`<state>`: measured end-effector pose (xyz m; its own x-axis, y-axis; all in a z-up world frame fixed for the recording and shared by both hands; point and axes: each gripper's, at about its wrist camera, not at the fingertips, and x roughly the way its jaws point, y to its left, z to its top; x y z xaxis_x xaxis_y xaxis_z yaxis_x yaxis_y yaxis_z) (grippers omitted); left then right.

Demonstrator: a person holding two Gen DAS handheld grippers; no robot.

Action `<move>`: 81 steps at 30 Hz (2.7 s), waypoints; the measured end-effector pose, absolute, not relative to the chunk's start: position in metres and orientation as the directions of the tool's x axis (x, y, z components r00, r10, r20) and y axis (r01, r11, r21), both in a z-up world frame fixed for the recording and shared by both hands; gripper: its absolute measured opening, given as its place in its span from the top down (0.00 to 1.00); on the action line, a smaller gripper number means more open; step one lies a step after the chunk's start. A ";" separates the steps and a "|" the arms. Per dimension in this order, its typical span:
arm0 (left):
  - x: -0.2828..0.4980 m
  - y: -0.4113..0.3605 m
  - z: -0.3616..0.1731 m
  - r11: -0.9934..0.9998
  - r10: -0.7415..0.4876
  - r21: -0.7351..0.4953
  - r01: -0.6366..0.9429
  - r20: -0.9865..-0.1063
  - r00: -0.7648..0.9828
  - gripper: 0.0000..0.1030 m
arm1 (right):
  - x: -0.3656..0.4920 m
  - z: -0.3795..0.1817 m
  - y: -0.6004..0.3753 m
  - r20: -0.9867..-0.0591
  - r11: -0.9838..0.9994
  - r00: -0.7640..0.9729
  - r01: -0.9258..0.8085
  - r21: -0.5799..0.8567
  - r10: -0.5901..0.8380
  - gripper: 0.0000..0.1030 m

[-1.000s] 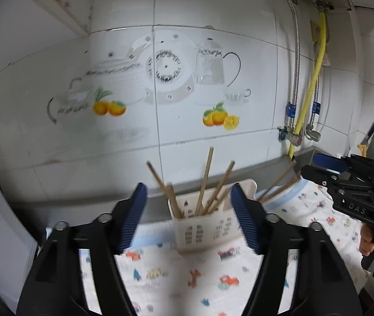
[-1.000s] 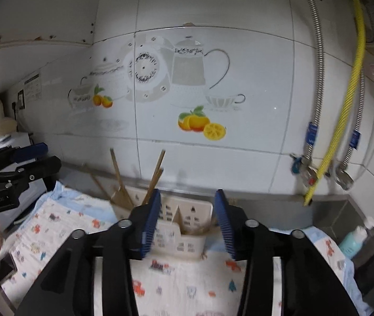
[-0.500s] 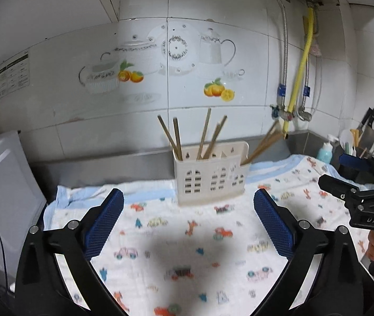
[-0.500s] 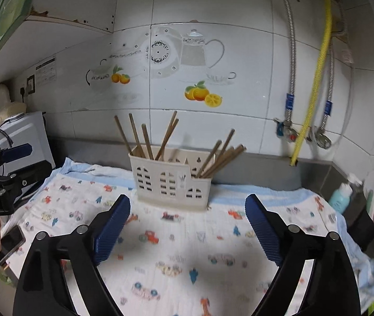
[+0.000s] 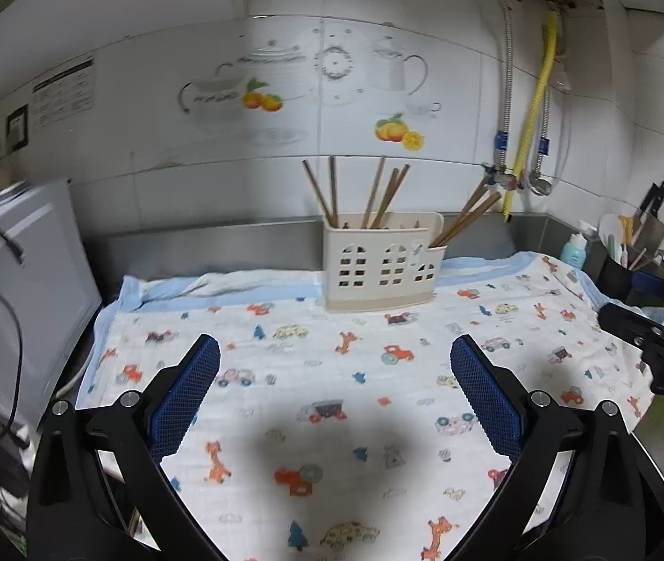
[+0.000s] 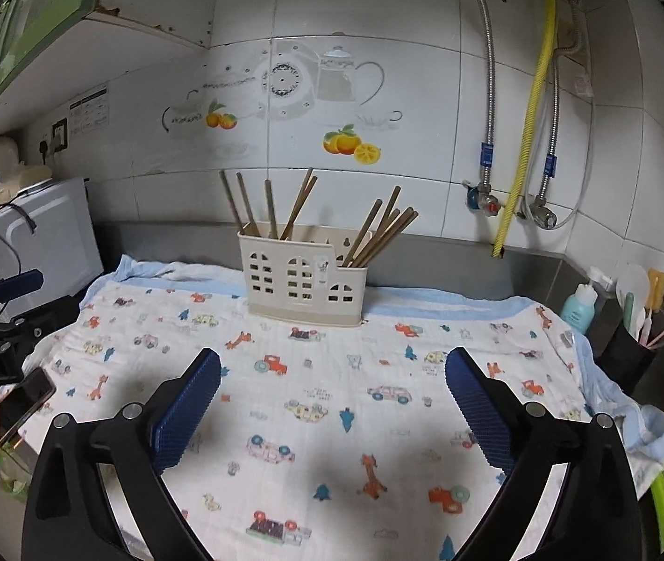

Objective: Organize utensils

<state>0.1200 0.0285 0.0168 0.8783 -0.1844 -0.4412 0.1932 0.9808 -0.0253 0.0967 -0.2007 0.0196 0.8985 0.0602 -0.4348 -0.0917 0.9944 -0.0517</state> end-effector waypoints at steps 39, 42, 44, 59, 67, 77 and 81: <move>0.051 0.029 0.014 0.984 -0.175 -0.052 0.170 -0.443 0.879 0.05 | 0.017 0.018 -0.197 -0.382 0.997 0.923 -0.069 -0.031 0.052 0.07; 0.050 0.028 0.015 0.983 -0.181 -0.057 0.174 -0.442 0.878 0.05 | 0.015 0.018 -0.198 -0.381 0.997 0.923 -0.064 -0.032 0.047 0.07; 0.049 0.027 0.014 0.983 -0.180 -0.057 0.173 -0.443 0.879 0.05 | 0.014 0.017 -0.199 -0.384 0.998 0.922 -0.064 -0.027 0.049 0.07; 0.046 0.024 0.016 0.984 -0.177 -0.054 0.171 -0.438 0.882 0.05 | 0.014 0.015 -0.200 -0.388 0.998 0.920 -0.068 -0.015 0.057 0.07; 0.045 0.024 0.015 0.984 -0.178 -0.056 0.170 -0.438 0.881 0.05 | 0.013 0.015 -0.201 -0.382 0.998 0.922 -0.068 -0.010 0.059 0.07; 0.046 0.023 0.013 0.983 -0.179 -0.051 0.174 -0.443 0.879 0.05 | 0.011 0.017 -0.203 -0.379 0.998 0.924 -0.069 -0.008 0.060 0.07; 0.046 0.022 0.013 0.984 -0.177 -0.049 0.174 -0.446 0.877 0.05 | 0.011 0.017 -0.202 -0.379 0.998 0.923 -0.070 -0.008 0.062 0.07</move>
<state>0.0461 0.0223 0.0132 0.8774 -0.1771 -0.4458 0.1739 0.9836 -0.0485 0.0106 -0.2020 0.0167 0.9231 0.0617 -0.3795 -0.0699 0.9975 -0.0077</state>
